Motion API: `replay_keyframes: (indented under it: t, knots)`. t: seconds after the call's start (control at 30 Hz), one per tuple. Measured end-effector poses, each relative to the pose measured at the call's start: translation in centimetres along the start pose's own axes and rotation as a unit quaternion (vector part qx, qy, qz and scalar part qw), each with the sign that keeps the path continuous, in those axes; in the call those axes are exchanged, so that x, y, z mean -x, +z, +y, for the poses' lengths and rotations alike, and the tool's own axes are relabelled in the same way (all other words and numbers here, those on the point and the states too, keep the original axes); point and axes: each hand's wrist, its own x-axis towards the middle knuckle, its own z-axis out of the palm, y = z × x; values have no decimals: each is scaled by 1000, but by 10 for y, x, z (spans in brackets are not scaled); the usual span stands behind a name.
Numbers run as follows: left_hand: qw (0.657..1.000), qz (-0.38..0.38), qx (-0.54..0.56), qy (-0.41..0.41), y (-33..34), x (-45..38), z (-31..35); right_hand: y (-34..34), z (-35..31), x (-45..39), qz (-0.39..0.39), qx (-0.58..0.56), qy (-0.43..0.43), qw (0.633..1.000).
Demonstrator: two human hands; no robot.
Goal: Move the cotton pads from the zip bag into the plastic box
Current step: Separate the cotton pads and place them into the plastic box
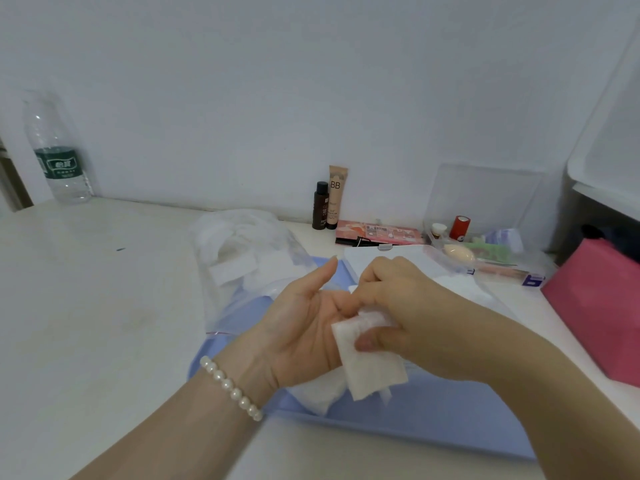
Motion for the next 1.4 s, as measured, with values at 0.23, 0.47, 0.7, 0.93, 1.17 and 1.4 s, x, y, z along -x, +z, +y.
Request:
replay_keyframes:
  t: [0.23,0.47,0.7,0.93,1.17,1.4]
  knots:
    - [999,13,27,13,1,-3,-6,1,-6,2,18,31,-47,998]
    - [992,94,-50,71,9,-4,-7,-11,10,5,78,-139,-49,986]
    - [964,182,-108,163,15,-1,-3,-36,60,16,71,-448,-21,891]
    - [968,159,-185,56,24,3,-7,-21,48,3,28,-461,-14,887]
    - [967,144,-210,20,28,6,-5,-10,35,-5,46,-404,42,913]
    - [972,161,-169,26,24,2,-4,-5,34,-9,48,-398,54,914]
